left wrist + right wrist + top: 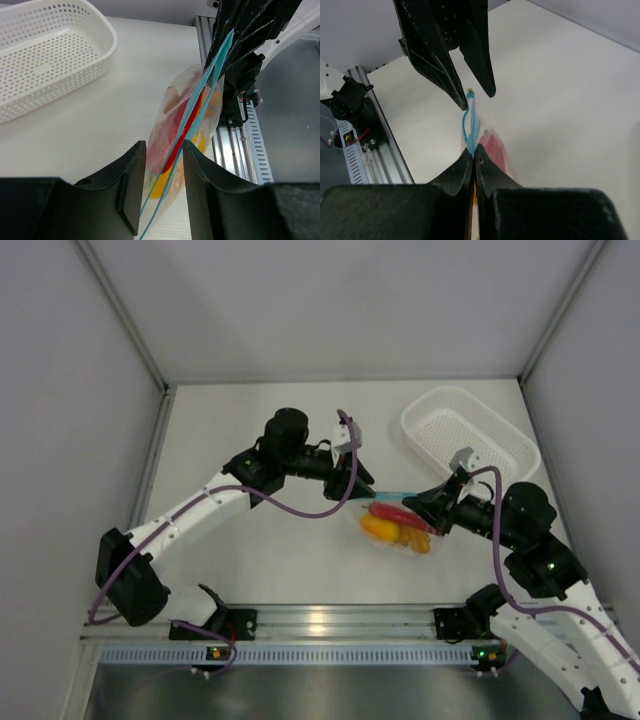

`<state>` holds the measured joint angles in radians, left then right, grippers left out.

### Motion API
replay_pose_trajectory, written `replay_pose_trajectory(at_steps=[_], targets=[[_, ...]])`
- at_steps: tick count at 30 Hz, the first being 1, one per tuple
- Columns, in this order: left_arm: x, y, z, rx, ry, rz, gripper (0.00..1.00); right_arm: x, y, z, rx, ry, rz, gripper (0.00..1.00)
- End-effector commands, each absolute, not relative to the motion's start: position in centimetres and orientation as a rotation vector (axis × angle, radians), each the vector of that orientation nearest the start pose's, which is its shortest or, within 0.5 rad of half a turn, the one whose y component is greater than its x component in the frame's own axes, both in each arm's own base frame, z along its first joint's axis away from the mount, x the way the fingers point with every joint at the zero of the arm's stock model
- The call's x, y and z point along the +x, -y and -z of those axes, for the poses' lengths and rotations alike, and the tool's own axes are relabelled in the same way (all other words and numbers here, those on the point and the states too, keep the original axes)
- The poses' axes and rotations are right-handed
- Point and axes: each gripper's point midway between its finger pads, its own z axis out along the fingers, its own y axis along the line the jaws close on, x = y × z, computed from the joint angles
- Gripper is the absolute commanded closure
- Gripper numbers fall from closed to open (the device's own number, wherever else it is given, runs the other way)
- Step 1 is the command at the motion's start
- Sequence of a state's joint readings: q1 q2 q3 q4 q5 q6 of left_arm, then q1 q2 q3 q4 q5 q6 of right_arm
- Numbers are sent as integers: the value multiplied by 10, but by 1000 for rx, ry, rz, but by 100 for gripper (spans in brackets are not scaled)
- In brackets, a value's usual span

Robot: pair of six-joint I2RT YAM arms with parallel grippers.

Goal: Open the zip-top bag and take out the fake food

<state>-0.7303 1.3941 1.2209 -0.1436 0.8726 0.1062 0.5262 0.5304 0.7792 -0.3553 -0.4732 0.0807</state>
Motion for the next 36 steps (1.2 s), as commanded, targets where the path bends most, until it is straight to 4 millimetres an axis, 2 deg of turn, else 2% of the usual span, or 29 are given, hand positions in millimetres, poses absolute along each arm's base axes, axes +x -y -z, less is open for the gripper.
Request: replay_pose_trajectory(at_steps=[1, 7, 14, 27, 36], targets=[[203, 353, -307, 1323, -1378, 1211, 59, 167, -194, -316, -739, -1498, -843, 100], [204, 349, -310, 1309, -1375, 1197, 60, 167, -195, -315, -742, -1502, -846, 100], [206, 350, -304, 1315, -1394, 1222, 60, 166, -195, -317, -737, -1492, -848, 100], [188, 352, -295, 1388, -1370, 1346, 62, 170, -196, -319, -722, -1488, -849, 100], [197, 353, -288, 1367, -1399, 1302, 65, 161, -203, -325, -762, -1441, -906, 100]])
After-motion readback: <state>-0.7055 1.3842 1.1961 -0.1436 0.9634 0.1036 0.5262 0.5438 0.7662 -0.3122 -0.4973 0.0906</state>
